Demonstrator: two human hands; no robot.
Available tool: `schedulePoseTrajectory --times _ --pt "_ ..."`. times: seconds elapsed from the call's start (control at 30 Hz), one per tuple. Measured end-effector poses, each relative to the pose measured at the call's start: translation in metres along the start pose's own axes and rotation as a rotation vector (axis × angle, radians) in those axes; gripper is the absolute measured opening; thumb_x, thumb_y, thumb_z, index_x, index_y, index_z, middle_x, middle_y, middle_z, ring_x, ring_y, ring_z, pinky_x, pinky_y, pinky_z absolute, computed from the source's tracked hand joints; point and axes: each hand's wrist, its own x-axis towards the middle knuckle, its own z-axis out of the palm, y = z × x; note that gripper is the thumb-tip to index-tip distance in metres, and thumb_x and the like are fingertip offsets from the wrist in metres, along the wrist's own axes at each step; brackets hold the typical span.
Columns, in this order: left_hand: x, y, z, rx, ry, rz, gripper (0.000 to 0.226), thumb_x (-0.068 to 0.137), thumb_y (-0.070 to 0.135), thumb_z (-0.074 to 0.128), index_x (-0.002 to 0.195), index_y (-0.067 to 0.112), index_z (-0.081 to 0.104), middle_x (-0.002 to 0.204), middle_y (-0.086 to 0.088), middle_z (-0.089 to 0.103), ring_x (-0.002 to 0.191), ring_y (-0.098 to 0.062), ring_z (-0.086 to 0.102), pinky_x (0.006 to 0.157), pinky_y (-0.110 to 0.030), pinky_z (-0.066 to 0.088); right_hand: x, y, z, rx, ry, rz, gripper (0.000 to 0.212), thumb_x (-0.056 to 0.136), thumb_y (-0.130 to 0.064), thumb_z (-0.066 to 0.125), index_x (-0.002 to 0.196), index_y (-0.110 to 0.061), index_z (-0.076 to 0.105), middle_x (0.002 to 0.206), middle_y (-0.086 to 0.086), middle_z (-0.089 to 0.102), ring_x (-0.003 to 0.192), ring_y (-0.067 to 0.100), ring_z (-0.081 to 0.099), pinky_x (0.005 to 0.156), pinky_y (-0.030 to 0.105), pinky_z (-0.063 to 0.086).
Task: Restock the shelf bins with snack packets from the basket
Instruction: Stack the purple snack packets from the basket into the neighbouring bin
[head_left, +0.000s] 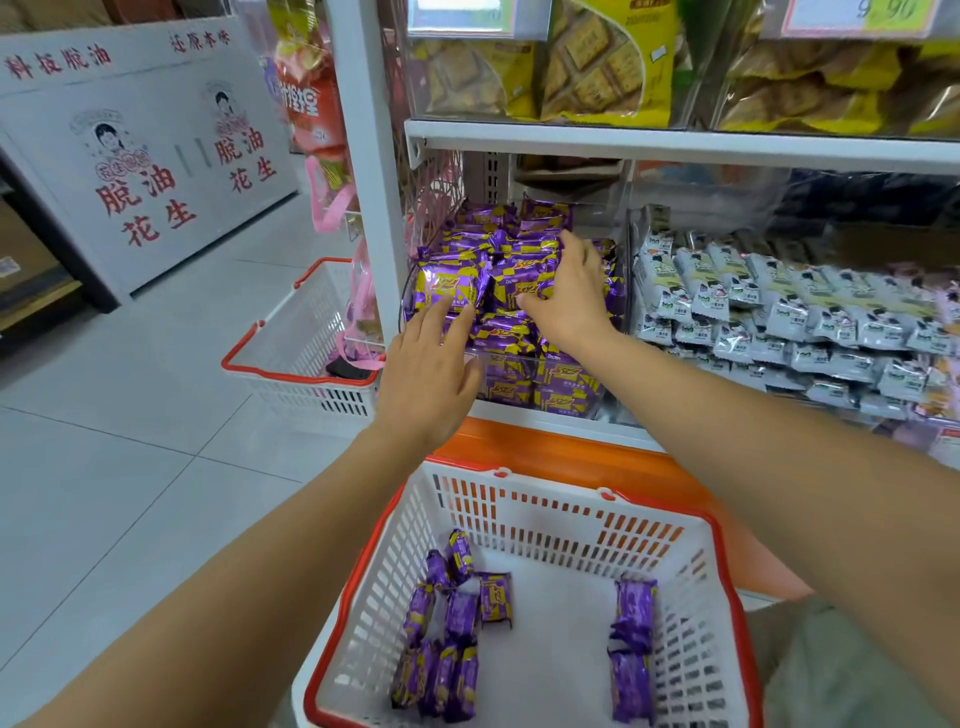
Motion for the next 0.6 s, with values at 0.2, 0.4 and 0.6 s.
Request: schedulePoseTrajectory --times 0.2,0.4,0.6 --pt "-0.020 -0.006 0.007 -0.025 0.101 0.030 0.046 0.084 0.031 0.033 0.114 0.009 0.060 0.105 -0.011 0.058 0.093 -0.031 0.053 0.077 -0.043 0.046 -0.036 0.001 -0.001 0.078 0.213 -0.201 0.047 0.087 -0.013 0.062 0.130 -0.004 0.046 0.127 0.011 0.045 0.122 0.027 0.040 0.105 0.034 0.031" --pt "-0.096 -0.014 0.069 -0.059 -0.163 0.020 0.029 0.080 0.024 0.045 0.096 0.012 0.067 0.089 -0.009 0.061 0.083 -0.034 0.059 0.066 -0.039 0.046 -0.119 0.042 0.049 0.263 -0.143 -0.337 0.020 0.085 -0.001 0.055 0.103 -0.011 0.060 0.095 -0.003 0.054 0.082 0.008 0.052 0.073 0.014 0.039" --pt "-0.155 -0.011 0.123 -0.007 -0.820 -0.234 0.038 0.095 0.027 0.047 0.132 0.017 0.051 0.128 -0.011 0.056 0.118 -0.030 0.052 0.095 -0.037 0.043 -0.155 0.142 0.098 -0.122 -0.621 0.075 0.032 0.090 -0.013 0.061 0.122 -0.014 0.056 0.122 0.005 0.055 0.107 0.021 0.056 0.092 0.035 0.048"
